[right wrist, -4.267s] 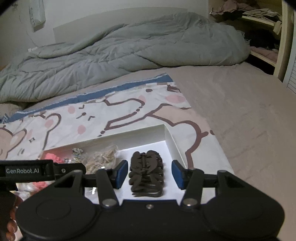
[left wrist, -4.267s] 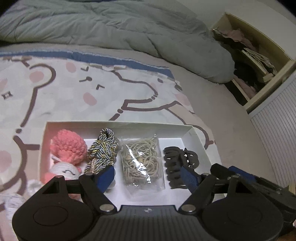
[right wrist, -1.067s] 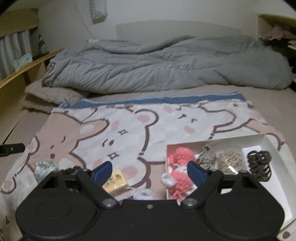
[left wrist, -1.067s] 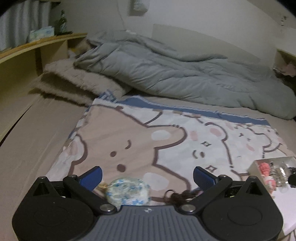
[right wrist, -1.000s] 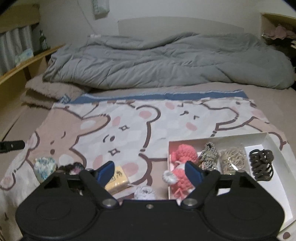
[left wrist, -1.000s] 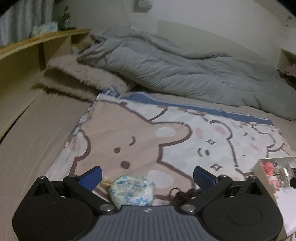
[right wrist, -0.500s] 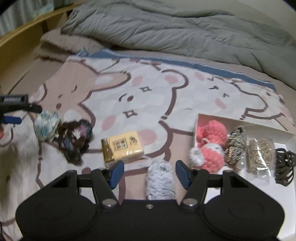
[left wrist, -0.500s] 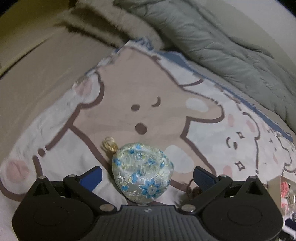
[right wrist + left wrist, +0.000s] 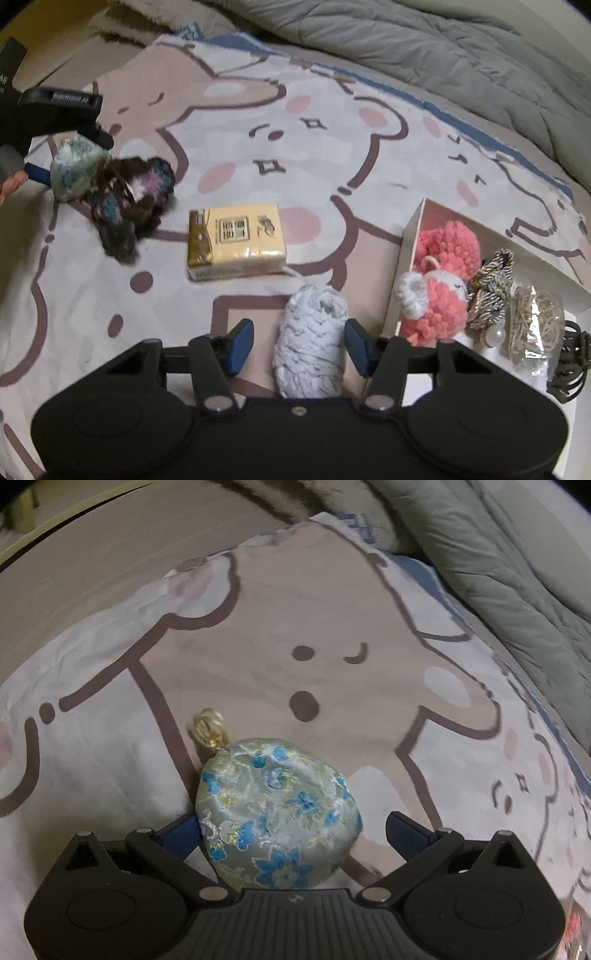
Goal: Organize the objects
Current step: 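Grasp the blue floral pouch with the left tool while the right tool grasps the white knit piece, then carry the pouch with the left tool while the right tool carries the knit piece over the box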
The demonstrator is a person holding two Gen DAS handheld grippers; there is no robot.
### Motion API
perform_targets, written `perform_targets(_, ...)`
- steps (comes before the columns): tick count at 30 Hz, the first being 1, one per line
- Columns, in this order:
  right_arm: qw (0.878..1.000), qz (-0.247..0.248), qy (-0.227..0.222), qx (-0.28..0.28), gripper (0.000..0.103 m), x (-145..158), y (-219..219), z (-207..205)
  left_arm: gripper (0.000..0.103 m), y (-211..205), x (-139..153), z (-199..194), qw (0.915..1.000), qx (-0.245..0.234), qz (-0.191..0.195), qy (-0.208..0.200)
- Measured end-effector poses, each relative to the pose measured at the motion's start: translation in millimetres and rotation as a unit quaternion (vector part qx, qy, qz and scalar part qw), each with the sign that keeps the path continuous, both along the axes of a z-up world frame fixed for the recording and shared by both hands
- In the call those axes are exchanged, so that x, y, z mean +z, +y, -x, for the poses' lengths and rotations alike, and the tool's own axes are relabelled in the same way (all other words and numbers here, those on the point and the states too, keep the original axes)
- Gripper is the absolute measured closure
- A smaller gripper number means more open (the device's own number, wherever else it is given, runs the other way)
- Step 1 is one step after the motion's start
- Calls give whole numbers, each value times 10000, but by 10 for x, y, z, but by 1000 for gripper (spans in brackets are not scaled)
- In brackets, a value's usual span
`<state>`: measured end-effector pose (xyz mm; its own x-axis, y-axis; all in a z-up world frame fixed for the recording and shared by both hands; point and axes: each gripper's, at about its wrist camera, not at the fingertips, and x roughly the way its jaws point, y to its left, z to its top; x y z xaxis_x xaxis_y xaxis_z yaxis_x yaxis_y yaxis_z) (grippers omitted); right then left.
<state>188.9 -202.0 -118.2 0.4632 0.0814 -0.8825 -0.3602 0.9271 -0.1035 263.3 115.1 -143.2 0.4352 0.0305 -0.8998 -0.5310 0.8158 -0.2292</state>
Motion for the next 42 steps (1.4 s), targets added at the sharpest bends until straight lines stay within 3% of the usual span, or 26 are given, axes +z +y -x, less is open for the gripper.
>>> perform_targets(8,9983,550,192,85,49,-155,22,-66,0,-54,-103,-116,9984,254,-450,210)
perform_targets(12,9979,611,204,111,53,-183,24,-84,2,-75,-122,-154,9975,132,-612,331)
perform_targets(14,9974,687,182,136,59,-193,20,-90,8,-97,-111,-141,9962,-4,-751,433)
perform_targets(19,9979,620,139,117,63,-166,-20,-88,19,-107,-67,-124,9953,-235,-852,384)
perform_targets(23,9993,381,-9,3,64,-50,-59,-52,19,-155,65,-78,9933,-480,-1034,191)
perform_targets(32,9973,-395,-494,-378,63,374,-112,72,19,-347,583,162,9803,-1158,-1515,-514)
perform_targets(42,9873,-1032,-1072,-565,63,832,-140,291,19,-659,1085,607,9557,-1977,-1793,-1244)
